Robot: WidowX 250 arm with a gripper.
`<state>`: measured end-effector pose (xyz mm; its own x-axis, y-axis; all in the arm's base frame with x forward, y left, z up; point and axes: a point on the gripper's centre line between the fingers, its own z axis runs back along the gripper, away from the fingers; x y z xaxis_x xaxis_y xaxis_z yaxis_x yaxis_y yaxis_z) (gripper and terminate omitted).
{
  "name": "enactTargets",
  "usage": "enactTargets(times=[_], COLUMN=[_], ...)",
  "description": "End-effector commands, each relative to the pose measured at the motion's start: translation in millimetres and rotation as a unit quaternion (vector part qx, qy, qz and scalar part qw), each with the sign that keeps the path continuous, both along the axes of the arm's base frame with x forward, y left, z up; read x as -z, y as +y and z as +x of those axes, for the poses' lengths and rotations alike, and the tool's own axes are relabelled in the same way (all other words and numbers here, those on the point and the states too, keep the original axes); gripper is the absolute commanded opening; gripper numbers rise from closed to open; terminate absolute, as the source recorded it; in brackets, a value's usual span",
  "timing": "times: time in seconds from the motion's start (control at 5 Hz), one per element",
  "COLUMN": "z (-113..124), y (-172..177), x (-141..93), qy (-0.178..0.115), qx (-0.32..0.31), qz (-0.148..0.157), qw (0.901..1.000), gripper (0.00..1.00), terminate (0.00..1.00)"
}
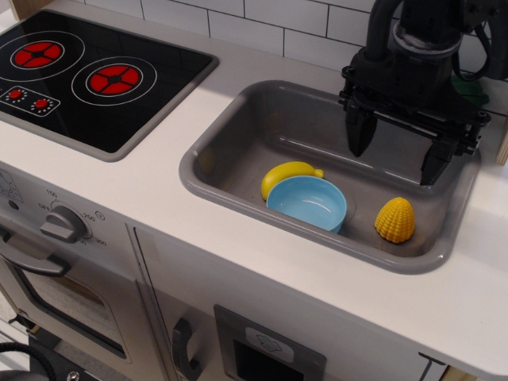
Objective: Put corn in bowl sink
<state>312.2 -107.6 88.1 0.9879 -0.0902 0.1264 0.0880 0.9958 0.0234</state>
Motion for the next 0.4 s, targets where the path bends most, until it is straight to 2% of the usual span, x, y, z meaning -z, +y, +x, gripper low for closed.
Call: enactTargets(times=[0.0, 0.2], z=[0.0, 9.3], y=[0.0, 7.0], x=[0.0, 5.5], qy=[0.000, 0.007], qx=[0.000, 0.034], qz=[0.000, -0.011], qw=[1.0000, 0.9994], gripper=[1.00, 1.00], terminate=[0.00, 0.00])
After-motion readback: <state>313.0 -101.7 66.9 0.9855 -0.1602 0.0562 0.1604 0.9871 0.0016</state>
